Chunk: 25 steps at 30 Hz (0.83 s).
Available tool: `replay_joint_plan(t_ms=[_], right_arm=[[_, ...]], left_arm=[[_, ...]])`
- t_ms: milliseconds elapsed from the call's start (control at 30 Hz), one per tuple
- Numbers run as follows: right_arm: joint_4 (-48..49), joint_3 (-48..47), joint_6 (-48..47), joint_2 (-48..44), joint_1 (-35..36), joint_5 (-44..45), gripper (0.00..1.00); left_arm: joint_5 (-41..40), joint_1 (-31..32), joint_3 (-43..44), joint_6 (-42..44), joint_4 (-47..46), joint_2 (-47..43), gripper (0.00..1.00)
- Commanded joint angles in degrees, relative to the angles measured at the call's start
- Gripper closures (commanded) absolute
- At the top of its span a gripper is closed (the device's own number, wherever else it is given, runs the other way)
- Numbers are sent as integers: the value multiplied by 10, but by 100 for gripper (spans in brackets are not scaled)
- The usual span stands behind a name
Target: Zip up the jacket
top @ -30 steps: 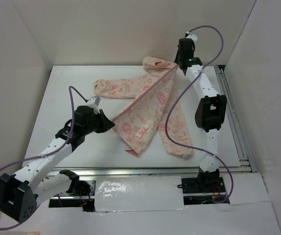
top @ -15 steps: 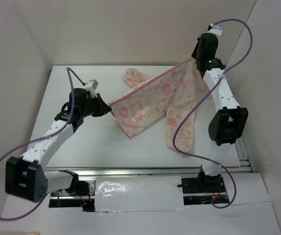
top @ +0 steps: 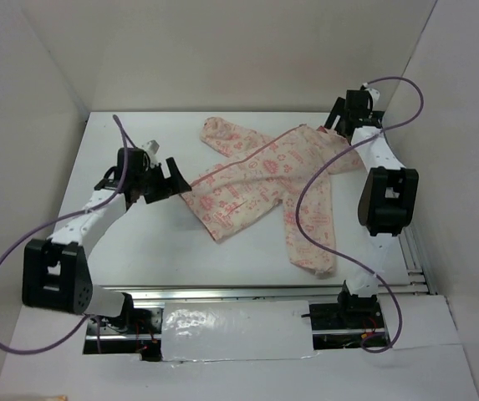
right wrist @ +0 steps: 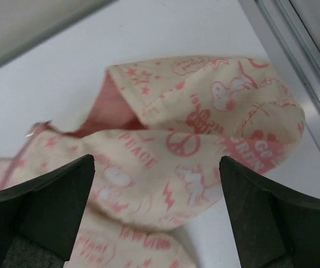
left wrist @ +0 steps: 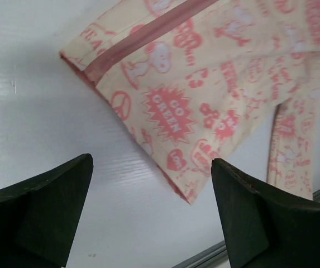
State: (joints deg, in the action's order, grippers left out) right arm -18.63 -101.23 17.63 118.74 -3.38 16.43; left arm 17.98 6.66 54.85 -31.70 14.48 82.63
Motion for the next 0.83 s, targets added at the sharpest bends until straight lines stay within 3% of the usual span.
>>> replay_joint_plan(t_ms=[0, 167, 267, 500, 800], right_arm=[[41, 30, 13, -160, 15, -50, 0], [109, 155, 27, -299, 21, -103, 0], [99, 206, 58, -373, 21, -124, 0], [151, 431, 109, -578, 31, -104, 0], [165, 523, 111, -663, 48, -73, 0]], left_arm=[[14, 3, 11, 8, 4, -115, 1], [25, 7, -38, 11, 18, -233, 1], [23, 9, -58, 3, 35, -300, 1], [26, 15, -159, -20, 42, -468, 1], [7, 17, -178, -35, 31, -491, 1]])
